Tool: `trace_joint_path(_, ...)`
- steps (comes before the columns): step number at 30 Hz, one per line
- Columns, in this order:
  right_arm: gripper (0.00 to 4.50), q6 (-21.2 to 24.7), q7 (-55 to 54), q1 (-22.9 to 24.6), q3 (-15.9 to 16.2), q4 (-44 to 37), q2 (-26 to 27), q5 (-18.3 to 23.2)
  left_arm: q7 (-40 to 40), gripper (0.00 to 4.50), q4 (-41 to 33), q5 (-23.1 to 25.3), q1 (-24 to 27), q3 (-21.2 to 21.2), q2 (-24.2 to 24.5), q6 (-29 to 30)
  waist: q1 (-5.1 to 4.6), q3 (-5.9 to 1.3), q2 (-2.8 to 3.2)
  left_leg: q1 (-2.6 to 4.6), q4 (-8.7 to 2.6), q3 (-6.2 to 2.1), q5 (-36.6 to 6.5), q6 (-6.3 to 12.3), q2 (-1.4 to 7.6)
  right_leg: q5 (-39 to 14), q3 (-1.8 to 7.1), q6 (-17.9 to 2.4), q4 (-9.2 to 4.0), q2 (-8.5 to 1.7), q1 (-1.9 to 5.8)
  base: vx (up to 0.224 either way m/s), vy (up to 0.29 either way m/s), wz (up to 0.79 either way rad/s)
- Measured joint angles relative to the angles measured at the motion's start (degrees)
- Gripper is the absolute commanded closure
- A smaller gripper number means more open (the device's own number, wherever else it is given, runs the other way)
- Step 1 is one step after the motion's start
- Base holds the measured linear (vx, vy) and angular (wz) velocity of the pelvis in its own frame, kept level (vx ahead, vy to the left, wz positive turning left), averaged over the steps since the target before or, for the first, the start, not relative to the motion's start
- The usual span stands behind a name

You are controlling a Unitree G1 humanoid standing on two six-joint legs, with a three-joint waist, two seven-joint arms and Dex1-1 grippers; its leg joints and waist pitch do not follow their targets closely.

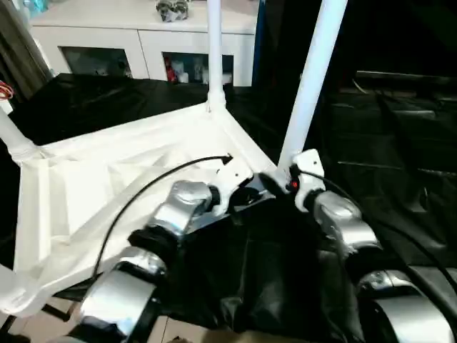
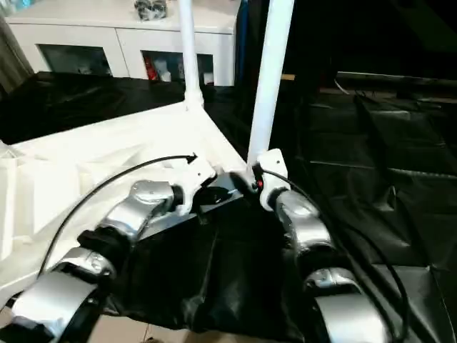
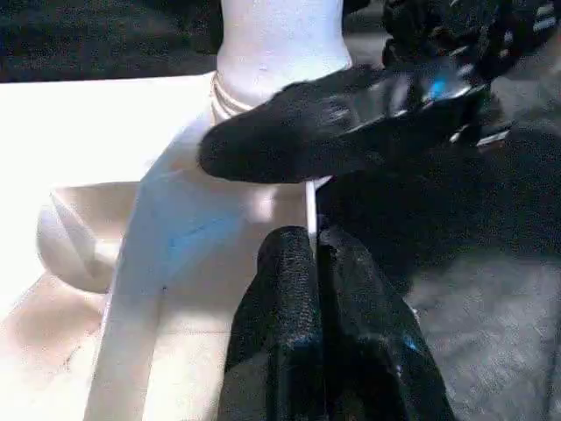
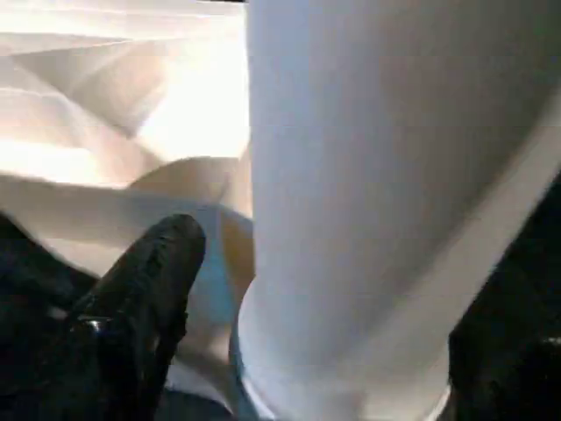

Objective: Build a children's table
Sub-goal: Rotate leg to tighten

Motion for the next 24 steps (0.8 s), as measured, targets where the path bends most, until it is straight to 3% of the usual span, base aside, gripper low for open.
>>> trace_joint_path(8, 0.45, 1.5, 18.0, 6.0, 2.4, -8.4, -5.0, 4.1, -12.8, 4.50, -3.1, -2.4, 2.4, -0.6, 5.0, -0.7, 0.61, 0.04, -0.02, -0.08, 0.04, 0.01, 0.1, 0.12, 0.08, 0.0, -0.08, 0.0, 0.01, 0.03, -0.04, 0.000, 0.000, 0.00)
trace_joint_path(15, 1.13, 4.6, 29.7, 7.7, 5.7, -13.6, -8.2, 5.2, -22.2, 4.50, -4.0, -3.3, 2.6, -2.6, 7.6, -1.1, 1.76, 0.06, -0.02, -0.19, 0.15, 0.02, 0.0, 0.00, 0.08, 0.0, -0.05, 0.0, 0.00, 0.00, -0.01, 0.000, 0.000, 0.00)
trace_joint_path(24, 1.76, 6.7, 34.5, 8.3, 8.2, -16.5, -10.5, 5.2, -26.8, 4.50, -4.5, -3.4, 2.7, -3.4, 9.6, -1.5, 2.06, 0.07, -0.05, -0.23, 0.17, 0.02, 0.0, 0.00, 0.08, 0.0, -0.06, 0.0, 0.00, 0.00, -0.02, 0.000, 0.000, 0.00)
